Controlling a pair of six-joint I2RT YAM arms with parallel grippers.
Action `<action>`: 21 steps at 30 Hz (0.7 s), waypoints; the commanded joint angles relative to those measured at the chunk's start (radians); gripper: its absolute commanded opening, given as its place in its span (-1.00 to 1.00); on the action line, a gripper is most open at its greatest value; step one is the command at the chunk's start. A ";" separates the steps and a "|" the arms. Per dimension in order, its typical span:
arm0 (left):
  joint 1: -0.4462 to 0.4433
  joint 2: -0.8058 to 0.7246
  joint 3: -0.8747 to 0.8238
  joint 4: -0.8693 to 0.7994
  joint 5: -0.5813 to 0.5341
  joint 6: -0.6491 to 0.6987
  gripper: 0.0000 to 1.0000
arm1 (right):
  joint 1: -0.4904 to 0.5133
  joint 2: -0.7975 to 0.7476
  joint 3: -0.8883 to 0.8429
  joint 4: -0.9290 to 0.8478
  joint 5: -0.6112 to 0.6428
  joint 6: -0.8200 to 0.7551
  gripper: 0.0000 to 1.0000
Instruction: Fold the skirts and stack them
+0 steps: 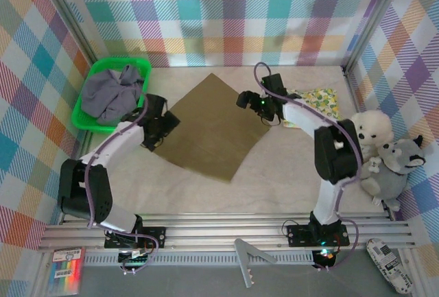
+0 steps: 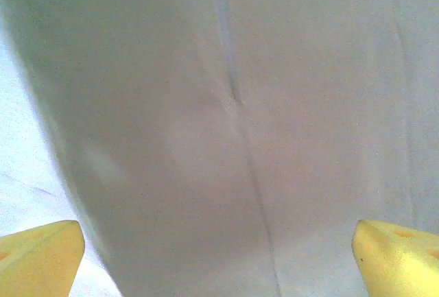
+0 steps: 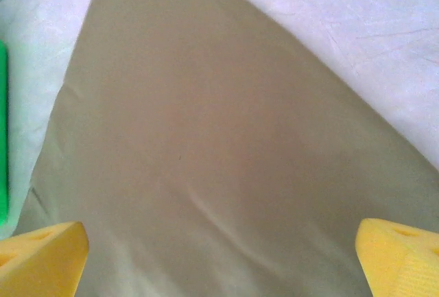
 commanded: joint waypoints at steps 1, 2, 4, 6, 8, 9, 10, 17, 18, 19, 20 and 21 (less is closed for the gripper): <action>0.083 0.017 -0.051 -0.040 -0.041 0.067 0.94 | 0.008 -0.132 -0.140 0.088 0.033 -0.084 0.99; 0.104 0.033 -0.050 -0.030 -0.022 0.090 0.90 | 0.008 -0.170 -0.185 0.095 0.053 -0.094 0.99; 0.135 0.067 -0.037 -0.015 0.013 0.133 0.76 | 0.008 -0.237 -0.268 0.130 0.081 -0.102 0.98; 0.152 0.109 -0.010 -0.027 0.002 0.164 0.67 | 0.009 -0.298 -0.362 0.213 0.079 -0.120 0.98; 0.161 0.141 0.007 -0.037 -0.024 0.176 0.63 | 0.009 -0.344 -0.435 0.288 0.049 -0.150 0.98; 0.166 0.153 0.009 -0.034 -0.035 0.177 0.63 | 0.009 -0.361 -0.464 0.315 0.028 -0.170 0.98; 0.170 0.161 0.008 -0.033 -0.046 0.175 0.62 | 0.009 -0.373 -0.484 0.336 0.005 -0.192 0.98; 0.179 0.177 -0.030 0.059 -0.093 0.186 0.47 | 0.023 -0.309 -0.494 0.369 -0.166 -0.191 0.98; 0.179 0.181 -0.029 0.076 -0.088 0.194 0.42 | 0.029 -0.291 -0.493 0.388 -0.178 -0.158 0.98; 0.179 0.185 -0.029 0.092 -0.081 0.202 0.38 | 0.037 -0.275 -0.496 0.409 -0.179 -0.134 0.98; 0.179 0.191 -0.029 0.110 -0.079 0.208 0.33 | 0.045 -0.258 -0.500 0.436 -0.182 -0.109 0.98; 0.178 0.197 -0.029 0.122 -0.080 0.209 0.33 | 0.053 -0.242 -0.497 0.451 -0.184 -0.093 0.98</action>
